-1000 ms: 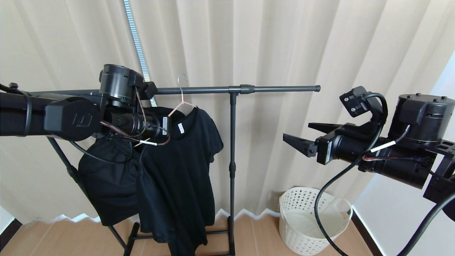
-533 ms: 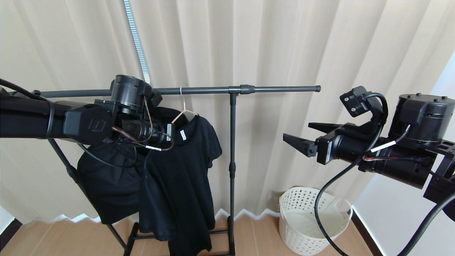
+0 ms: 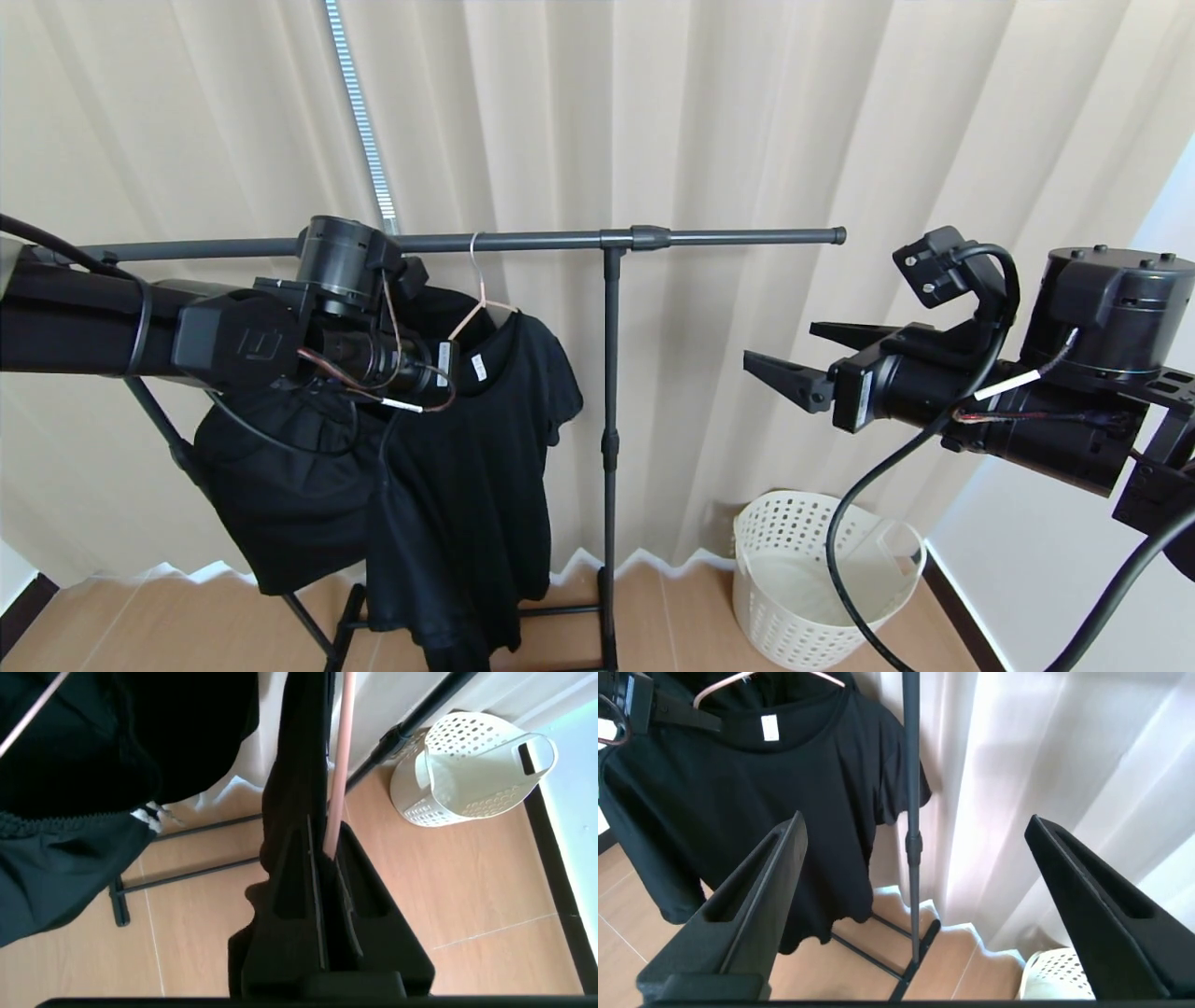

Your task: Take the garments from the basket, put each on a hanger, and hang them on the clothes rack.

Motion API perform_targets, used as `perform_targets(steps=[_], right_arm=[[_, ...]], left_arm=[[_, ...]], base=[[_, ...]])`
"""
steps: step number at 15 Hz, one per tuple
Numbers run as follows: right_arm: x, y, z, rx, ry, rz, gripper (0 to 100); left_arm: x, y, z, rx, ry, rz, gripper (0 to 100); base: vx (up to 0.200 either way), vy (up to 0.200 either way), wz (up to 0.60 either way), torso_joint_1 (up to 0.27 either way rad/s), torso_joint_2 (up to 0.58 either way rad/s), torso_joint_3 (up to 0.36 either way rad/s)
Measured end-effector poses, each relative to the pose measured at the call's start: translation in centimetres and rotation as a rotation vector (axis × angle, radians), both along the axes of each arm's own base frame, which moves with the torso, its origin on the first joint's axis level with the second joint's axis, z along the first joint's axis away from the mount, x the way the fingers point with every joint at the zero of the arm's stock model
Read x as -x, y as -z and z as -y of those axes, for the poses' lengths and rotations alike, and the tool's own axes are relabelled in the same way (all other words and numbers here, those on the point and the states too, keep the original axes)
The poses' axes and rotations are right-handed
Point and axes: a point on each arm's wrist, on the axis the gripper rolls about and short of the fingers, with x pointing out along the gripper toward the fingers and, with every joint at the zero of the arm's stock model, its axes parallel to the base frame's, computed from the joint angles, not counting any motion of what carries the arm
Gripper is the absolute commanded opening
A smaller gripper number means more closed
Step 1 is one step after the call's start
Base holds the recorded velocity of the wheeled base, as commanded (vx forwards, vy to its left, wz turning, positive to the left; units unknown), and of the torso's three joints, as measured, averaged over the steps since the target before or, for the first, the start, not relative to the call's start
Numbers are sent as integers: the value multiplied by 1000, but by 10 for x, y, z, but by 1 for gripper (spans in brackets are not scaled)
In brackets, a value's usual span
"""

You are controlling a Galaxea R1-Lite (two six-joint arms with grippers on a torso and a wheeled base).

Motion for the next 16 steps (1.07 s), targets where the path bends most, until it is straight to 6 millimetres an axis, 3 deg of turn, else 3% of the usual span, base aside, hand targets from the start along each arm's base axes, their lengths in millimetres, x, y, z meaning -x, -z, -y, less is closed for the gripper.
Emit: perform_targets(steps=[1,2,7,10,13,16], right_arm=[[0,0,0,0,0,0,100],[0,0,0,0,0,0,100],[0,0,0,0,0,1,100],[2,-1,1,-1,0,3,100],[15,-10,6,-12,2,33,100],[54,-29,23,-23,4,114,100]], left_arm=[[0,0,0,0,0,-1,0],[0,1,0,-1,0,-3,100],[3,-2,-1,4,-3,-2,100],[16,-13,-4,13,-2,18,100],[46,-30,-10,24,5,48,100],[96,-49,-22,40,13,99,100]], base=[[0,0,0,0,0,0],[0,0,0,0,0,0],[0,0,0,0,0,0],[0,0,0,0,0,0],[0,0,0,0,0,0],[0,0,0,0,0,0]])
